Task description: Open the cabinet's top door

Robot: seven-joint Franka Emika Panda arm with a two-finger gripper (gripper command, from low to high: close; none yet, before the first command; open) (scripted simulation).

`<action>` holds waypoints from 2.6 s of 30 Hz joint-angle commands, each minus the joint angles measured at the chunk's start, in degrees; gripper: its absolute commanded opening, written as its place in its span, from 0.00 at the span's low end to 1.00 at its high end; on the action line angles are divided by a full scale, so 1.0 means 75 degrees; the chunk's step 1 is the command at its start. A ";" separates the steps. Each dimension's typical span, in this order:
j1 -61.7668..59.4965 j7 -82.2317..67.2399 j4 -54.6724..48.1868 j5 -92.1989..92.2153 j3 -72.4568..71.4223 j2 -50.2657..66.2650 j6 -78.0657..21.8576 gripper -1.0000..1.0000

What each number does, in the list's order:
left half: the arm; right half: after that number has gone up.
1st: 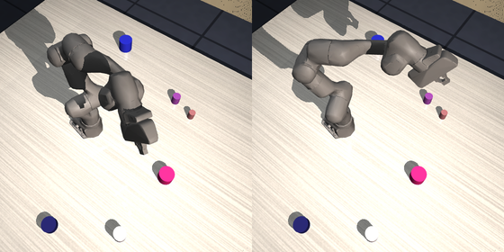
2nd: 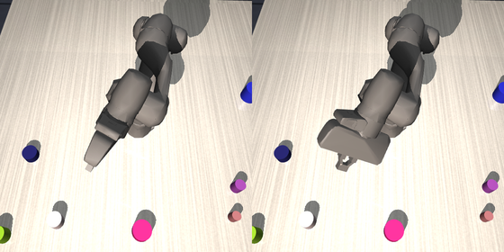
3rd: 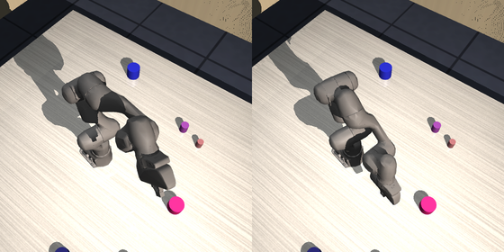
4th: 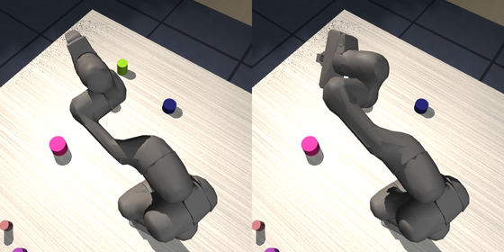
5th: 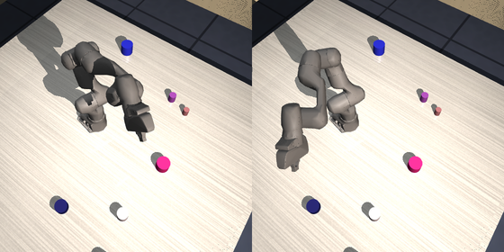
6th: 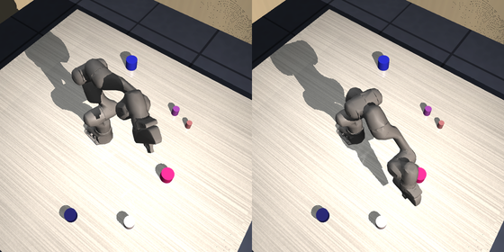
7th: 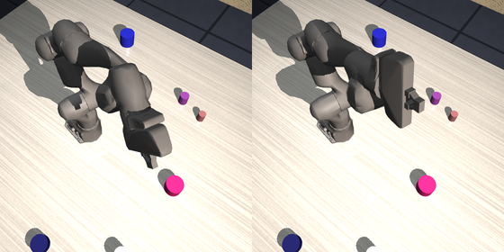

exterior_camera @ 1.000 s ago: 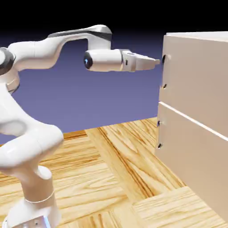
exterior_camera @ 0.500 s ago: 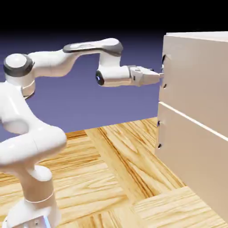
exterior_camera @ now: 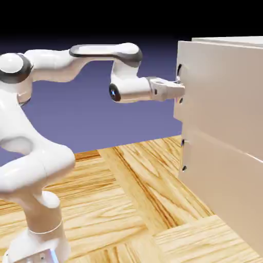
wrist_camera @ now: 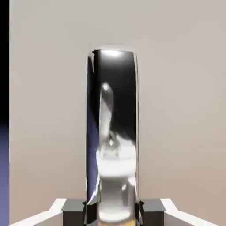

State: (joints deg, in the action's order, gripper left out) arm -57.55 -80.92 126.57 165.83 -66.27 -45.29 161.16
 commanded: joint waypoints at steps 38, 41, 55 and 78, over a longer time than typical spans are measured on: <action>1.0085 -0.2287 0.3833 -0.3520 0.9250 -0.0952 0.0348 0.00; 1.0749 -0.1822 0.4182 -0.4517 0.9895 -0.1657 0.0686 0.00; 1.2521 0.1359 0.5394 -0.9087 1.1313 -0.4143 0.2104 0.00; 0.7805 0.5728 0.6099 -1.5671 1.3785 -0.5878 -0.4362 0.00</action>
State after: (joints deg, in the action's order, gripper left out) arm 0.99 -37.98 172.31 48.31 37.12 -89.38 128.38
